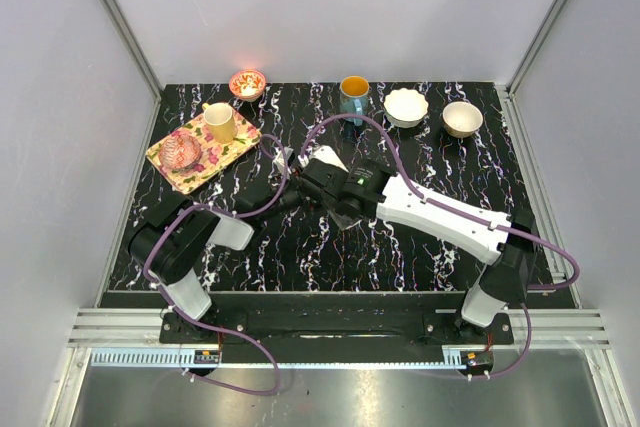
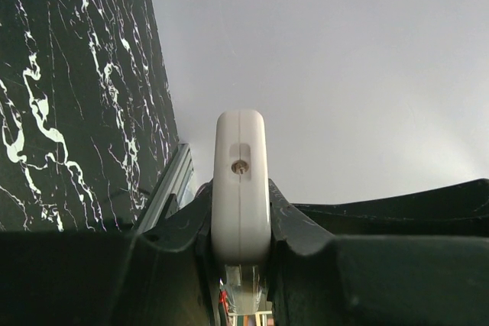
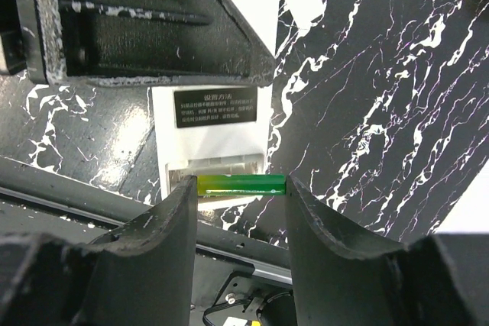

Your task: Load the batteries into the remote control

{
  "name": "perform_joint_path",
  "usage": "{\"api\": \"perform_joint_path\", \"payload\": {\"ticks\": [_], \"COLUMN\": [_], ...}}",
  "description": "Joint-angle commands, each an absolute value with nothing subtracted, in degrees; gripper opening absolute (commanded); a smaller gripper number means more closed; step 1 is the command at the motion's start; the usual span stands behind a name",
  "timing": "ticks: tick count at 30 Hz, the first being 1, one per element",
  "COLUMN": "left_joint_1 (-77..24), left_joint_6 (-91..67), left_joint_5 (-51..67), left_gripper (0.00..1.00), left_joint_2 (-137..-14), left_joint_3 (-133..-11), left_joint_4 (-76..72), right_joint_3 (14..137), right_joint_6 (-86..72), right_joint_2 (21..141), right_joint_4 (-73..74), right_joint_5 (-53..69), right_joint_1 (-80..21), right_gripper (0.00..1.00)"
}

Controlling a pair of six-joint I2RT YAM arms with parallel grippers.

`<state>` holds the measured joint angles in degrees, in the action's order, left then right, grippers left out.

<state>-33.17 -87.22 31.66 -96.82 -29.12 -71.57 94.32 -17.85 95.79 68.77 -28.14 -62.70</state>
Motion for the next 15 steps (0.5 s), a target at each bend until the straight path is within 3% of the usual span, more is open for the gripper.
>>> {"api": "perform_joint_path", "payload": {"ticks": [1, 9, 13, 15], "left_joint_1": [-33.75, -33.84, -33.84, -33.92], "left_joint_6": [-88.07, -88.07, -87.98, -87.98], "left_joint_5": [32.17, 32.17, 32.17, 32.17], "left_gripper": [0.0, 0.0, 0.0, 0.0], "left_joint_2": [-93.69, -93.52, -93.6, -93.69], "left_joint_3": [-30.06, -30.15, -29.97, -29.97], "left_joint_4": [-95.36, -95.36, -95.36, -95.36], "right_joint_3": [96.94, 97.21, 96.07, 95.8], "right_joint_6": [-18.46, -17.93, -17.58, -17.4], "right_joint_2": [96.59, 96.68, 95.28, 94.84], "right_joint_4": [68.38, 68.12, 66.98, 66.62], "right_joint_5": [-31.29, -30.06, -29.53, -29.27], "right_joint_1": [-63.02, -63.11, -63.02, -63.11], "right_gripper": [0.28, 0.36, 0.51, 0.53]}}
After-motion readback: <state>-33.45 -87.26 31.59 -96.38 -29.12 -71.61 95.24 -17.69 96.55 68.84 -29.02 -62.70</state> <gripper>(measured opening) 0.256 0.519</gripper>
